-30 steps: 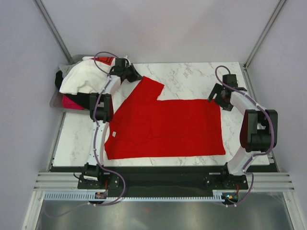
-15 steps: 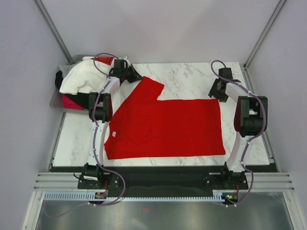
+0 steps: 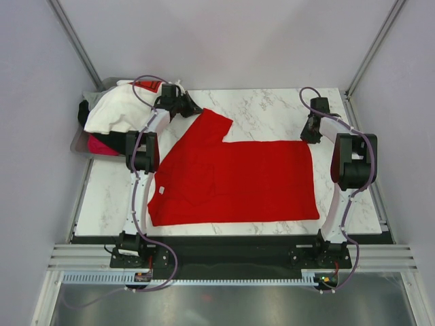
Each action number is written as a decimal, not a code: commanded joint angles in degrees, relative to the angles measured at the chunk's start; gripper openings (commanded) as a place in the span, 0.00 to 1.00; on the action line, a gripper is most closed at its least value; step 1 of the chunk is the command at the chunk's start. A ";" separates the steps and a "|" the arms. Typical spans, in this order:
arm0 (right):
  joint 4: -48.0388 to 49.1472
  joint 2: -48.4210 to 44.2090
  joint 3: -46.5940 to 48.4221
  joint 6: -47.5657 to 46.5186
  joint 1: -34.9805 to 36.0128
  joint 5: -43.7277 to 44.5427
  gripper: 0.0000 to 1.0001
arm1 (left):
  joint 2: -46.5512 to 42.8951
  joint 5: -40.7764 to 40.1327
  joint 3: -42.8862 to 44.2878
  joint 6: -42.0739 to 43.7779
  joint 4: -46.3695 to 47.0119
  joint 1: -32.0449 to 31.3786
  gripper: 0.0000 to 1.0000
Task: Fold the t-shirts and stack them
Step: Fold the tshirt
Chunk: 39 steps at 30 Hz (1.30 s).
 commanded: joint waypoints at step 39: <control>2.17 -43.06 -35.04 0.29 -3.67 -9.45 0.00 | -100.79 -15.31 -86.44 2.16 -12.45 -1.50 0.02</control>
